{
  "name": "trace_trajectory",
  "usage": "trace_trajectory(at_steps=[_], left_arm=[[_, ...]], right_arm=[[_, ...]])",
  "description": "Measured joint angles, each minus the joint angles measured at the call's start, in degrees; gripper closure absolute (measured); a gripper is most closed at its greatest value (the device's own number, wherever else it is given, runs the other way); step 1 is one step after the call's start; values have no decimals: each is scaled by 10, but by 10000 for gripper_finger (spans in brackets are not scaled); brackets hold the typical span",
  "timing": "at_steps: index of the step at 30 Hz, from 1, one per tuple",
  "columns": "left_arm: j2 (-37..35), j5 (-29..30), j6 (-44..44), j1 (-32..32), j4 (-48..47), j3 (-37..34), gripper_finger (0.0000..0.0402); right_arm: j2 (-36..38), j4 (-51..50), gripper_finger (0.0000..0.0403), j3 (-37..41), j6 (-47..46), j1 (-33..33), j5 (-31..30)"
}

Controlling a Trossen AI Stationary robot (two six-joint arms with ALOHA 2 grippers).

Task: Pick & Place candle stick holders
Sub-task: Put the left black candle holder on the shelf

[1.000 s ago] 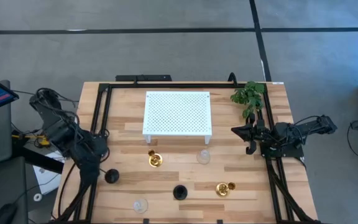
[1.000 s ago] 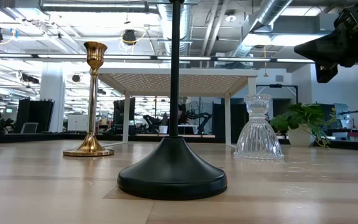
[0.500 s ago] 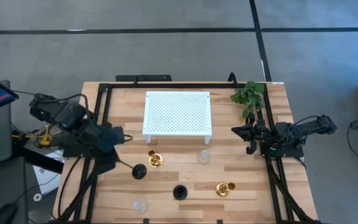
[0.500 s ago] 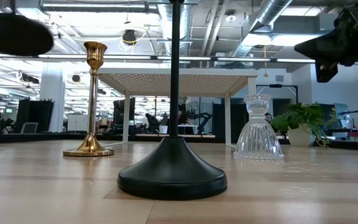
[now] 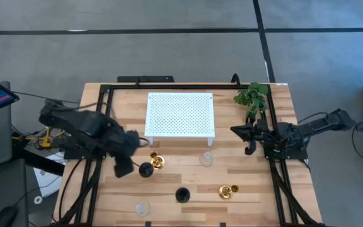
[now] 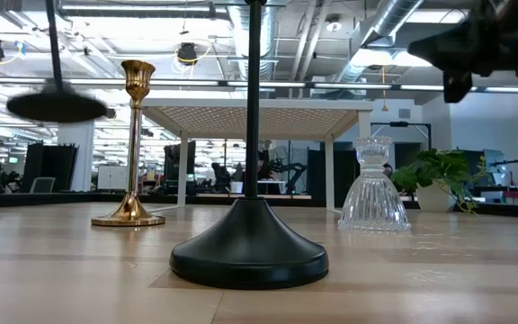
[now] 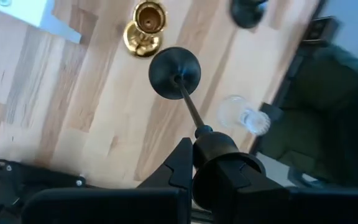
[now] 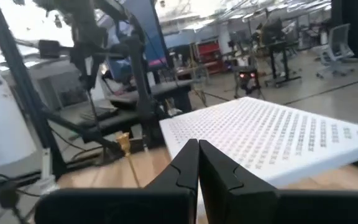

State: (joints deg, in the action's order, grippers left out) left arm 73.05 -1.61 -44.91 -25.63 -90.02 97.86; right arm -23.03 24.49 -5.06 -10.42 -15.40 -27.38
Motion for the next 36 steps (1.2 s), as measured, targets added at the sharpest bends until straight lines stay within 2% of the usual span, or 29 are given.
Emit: trace_trajectory(at_steps=[6, 12, 18, 25, 36], left_arm=[[58, -62, 1, 12, 0, 0, 377], [66, -73, 1, 13, 0, 0, 380], [59, -52, 1, 8, 1, 0, 380], [58, -61, 1, 9, 0, 0, 380], [58, -62, 0, 9, 0, 0, 380]], right_arm=[[-119, 20, 402, -61, 18, 6, 0], [-197, 20, 403, -104, 16, 6, 9], [-302, 82, 403, -169, 22, -2, 93], [-474, 56, 403, -313, 65, -9, 108], [-713, 40, 403, -531, 80, 26, 262]])
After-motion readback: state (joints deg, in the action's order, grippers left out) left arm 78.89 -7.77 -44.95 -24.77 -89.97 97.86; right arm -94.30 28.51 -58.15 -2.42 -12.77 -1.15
